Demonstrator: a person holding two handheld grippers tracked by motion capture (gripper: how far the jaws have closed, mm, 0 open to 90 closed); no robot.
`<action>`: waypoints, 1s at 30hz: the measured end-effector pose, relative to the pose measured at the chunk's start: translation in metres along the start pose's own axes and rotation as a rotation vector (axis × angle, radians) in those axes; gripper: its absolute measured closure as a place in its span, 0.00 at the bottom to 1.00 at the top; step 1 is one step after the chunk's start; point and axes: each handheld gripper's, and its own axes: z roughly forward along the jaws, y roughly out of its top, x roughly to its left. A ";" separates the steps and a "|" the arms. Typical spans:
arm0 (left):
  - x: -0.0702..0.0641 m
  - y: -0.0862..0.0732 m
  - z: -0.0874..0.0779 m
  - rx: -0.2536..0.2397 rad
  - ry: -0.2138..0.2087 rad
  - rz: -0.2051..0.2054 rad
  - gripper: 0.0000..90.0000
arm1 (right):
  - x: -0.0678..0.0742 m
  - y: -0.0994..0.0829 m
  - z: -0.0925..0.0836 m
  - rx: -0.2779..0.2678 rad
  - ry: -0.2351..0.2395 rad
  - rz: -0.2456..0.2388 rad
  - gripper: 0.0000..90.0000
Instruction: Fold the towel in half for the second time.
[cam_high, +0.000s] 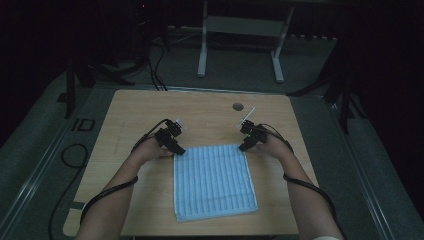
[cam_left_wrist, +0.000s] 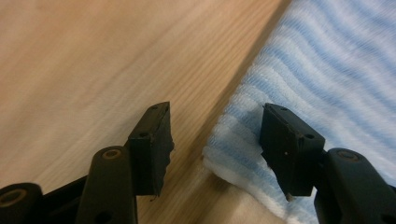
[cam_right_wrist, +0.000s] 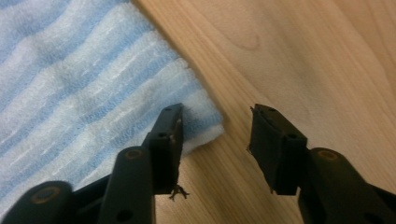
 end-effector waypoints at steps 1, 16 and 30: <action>0.000 0.001 0.001 -0.004 -0.003 0.001 0.50 | 0.001 0.000 0.001 0.003 0.005 -0.002 0.63; -0.005 0.017 -0.010 -0.024 0.039 0.054 0.97 | 0.002 0.004 -0.012 0.007 -0.019 -0.013 0.96; -0.009 0.018 -0.047 -0.181 0.075 0.077 0.97 | 0.004 -0.004 -0.059 -0.138 -0.069 -0.031 0.97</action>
